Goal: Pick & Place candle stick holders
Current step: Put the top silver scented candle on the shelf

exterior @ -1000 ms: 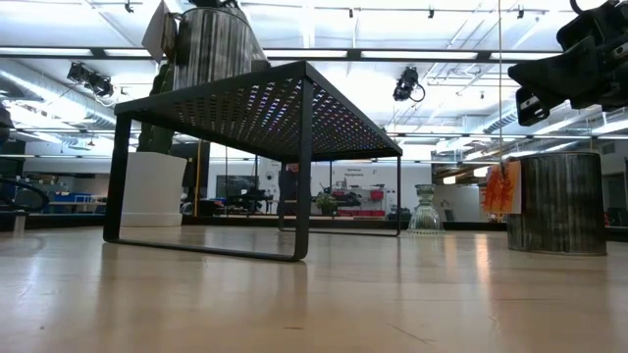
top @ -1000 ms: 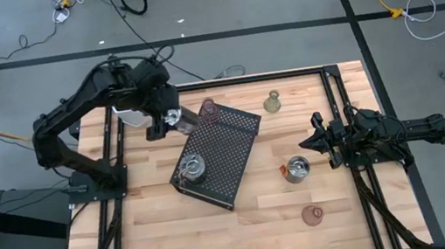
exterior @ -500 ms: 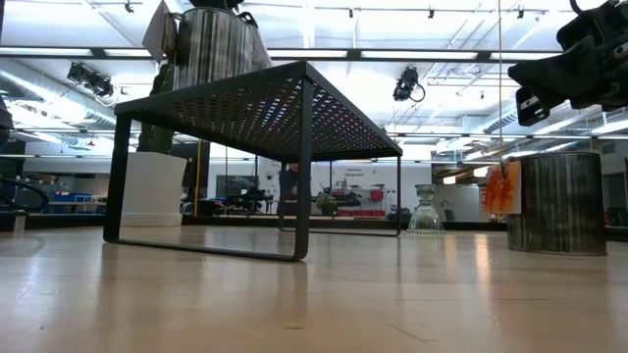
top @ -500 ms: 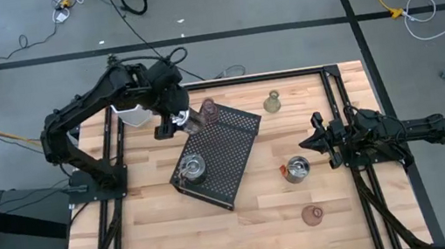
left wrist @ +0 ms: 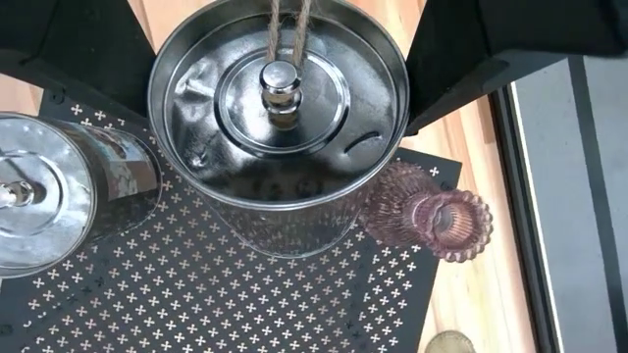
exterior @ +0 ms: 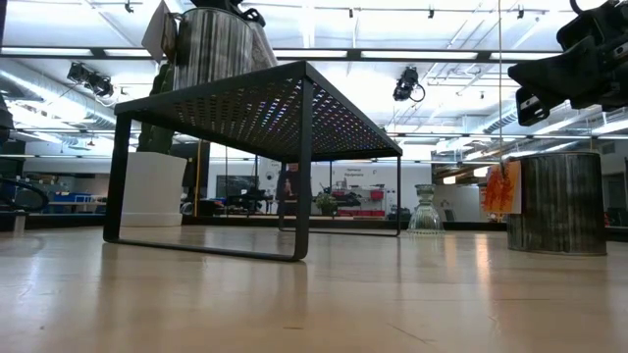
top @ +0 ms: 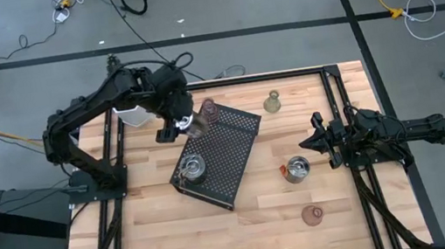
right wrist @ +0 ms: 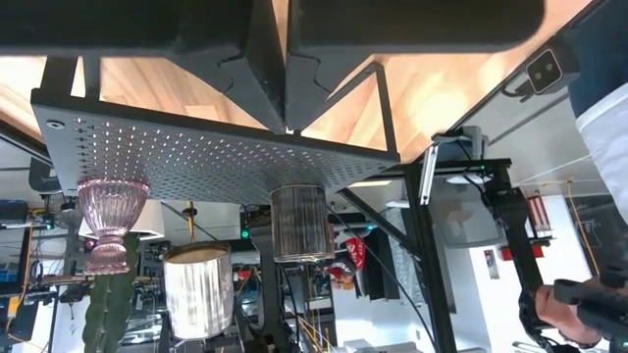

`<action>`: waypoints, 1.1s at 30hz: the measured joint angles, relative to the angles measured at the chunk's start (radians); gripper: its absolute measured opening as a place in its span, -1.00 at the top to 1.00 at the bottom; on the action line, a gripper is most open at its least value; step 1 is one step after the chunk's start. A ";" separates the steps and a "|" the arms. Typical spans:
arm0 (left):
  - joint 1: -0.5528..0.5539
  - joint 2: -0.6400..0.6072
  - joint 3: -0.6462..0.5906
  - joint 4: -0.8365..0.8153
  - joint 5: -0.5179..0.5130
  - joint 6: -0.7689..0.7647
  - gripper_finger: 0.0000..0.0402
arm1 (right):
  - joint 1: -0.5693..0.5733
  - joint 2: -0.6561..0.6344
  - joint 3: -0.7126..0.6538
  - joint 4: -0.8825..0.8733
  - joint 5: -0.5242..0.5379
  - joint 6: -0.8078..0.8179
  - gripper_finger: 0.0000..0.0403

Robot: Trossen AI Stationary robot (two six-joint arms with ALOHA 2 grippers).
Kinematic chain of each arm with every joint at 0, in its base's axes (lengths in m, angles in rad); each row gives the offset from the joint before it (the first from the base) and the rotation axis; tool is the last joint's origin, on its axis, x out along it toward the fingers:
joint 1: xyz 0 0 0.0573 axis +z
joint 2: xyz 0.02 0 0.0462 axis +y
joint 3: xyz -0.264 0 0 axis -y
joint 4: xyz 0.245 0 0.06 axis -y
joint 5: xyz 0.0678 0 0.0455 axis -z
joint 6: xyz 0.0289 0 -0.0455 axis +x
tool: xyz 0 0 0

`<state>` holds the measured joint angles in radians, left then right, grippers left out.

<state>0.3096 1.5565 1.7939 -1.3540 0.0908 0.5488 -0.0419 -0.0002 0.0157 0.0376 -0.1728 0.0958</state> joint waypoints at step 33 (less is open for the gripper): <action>-0.115 0.094 0.000 0.004 -0.057 -0.019 -0.86 | 0.000 0.000 0.000 0.000 0.000 0.000 0.94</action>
<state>0.1941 1.6501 1.7939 -1.3502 0.0335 0.5293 -0.0418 -0.0002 0.0154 0.0376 -0.1730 0.0959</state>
